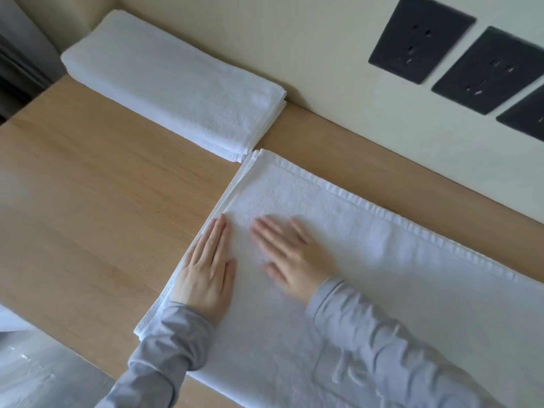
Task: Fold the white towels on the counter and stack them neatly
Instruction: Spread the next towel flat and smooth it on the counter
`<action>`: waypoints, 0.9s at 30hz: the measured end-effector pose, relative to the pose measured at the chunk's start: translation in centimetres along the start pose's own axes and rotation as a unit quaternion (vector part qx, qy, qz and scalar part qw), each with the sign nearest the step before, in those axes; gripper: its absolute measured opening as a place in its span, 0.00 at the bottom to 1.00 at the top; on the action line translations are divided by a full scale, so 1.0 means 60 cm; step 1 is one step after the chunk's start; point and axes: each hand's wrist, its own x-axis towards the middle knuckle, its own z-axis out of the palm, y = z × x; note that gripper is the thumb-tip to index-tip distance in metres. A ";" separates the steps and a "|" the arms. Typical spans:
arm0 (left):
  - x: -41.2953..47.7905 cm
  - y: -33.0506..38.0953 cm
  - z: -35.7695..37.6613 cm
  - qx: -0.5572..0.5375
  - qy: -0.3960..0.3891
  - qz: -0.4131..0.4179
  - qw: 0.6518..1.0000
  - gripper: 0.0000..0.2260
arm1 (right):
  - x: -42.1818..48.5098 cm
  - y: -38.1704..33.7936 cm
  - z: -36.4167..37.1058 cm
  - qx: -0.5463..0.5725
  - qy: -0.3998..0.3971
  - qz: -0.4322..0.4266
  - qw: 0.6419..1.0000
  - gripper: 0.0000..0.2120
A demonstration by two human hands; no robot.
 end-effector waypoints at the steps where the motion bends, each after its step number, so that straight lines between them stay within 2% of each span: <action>1: 0.000 0.002 0.001 0.003 0.005 -0.007 1.000 0.25 | 0.004 0.030 -0.008 -0.008 0.002 0.026 1.000 0.25; 5: 0.001 0.005 0.004 0.027 -0.001 -0.019 0.999 0.25 | 0.029 0.142 -0.031 -0.011 0.022 0.202 0.979 0.25; 7: 0.002 0.003 0.005 0.025 -0.002 -0.019 0.999 0.25 | 0.054 0.157 -0.034 0.007 0.046 0.245 0.968 0.24; 10: 0.003 -0.003 0.004 -0.022 0.038 -0.042 0.998 0.24 | 0.110 0.129 -0.048 0.100 0.151 0.213 0.960 0.20; 12: 0.005 -0.004 0.006 -0.075 0.091 -0.102 0.988 0.24 | 0.150 0.104 -0.058 0.197 0.191 0.203 0.940 0.17; 14: 0.009 -0.003 0.005 -0.116 0.128 -0.163 0.971 0.23 | 0.188 0.092 -0.061 0.243 0.179 0.212 0.929 0.14; 17: 0.014 -0.001 0.001 -0.140 0.162 -0.208 0.954 0.21 | 0.227 0.088 -0.059 0.286 0.144 0.234 0.918 0.07; 23: 0.006 -0.022 -0.004 -0.135 0.166 -0.268 0.939 0.18 | 0.246 0.089 -0.043 0.264 0.133 0.237 0.925 0.05; 27: -0.012 -0.058 0.001 -0.158 0.163 -0.258 0.939 0.15 | 0.258 0.069 -0.019 0.180 0.154 0.301 0.924 0.10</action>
